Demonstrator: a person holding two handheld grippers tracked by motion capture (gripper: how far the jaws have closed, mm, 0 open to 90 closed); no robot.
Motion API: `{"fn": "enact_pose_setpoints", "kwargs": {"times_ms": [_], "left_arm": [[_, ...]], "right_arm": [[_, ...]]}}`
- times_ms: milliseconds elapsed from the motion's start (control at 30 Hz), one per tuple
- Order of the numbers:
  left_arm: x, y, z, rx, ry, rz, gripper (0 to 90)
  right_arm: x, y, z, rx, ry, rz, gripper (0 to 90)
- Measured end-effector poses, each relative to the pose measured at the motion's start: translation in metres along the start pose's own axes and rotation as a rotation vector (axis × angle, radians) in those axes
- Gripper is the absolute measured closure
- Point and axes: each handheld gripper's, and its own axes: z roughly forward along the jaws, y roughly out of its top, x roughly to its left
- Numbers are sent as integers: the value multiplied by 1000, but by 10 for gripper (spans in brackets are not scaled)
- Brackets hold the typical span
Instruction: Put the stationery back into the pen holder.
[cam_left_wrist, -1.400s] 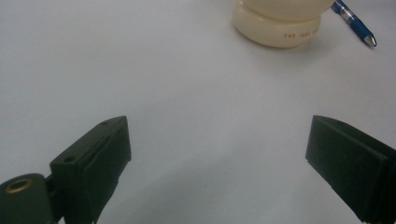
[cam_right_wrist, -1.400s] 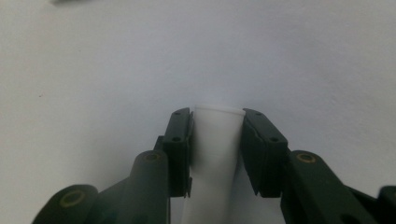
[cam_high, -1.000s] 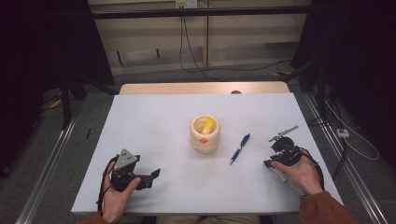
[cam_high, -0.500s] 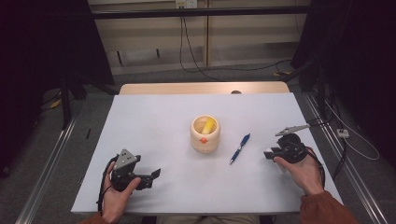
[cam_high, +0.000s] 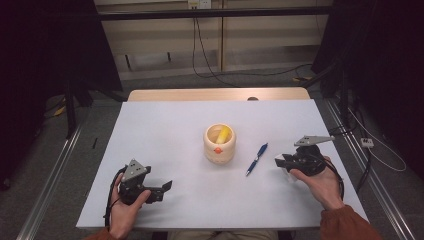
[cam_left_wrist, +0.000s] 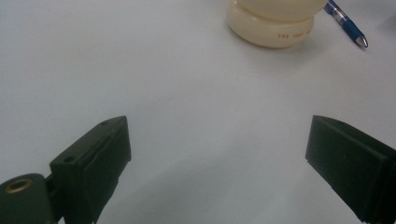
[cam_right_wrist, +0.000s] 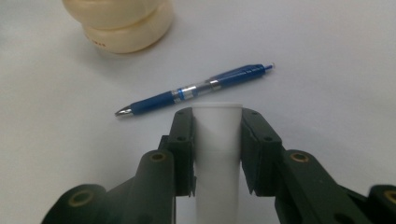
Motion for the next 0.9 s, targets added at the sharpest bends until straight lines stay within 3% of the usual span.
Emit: {"fn": "enact_pose_setpoints", "kwargs": {"times_ms": [333, 900], "left_arm": [[0, 0, 0, -1, 0, 0, 68], [-2, 1, -1, -15, 5, 12, 73]], "right_arm": [[13, 0, 9, -77, 34, -48, 681], [29, 23, 5, -255, 82, -113, 681]]}}
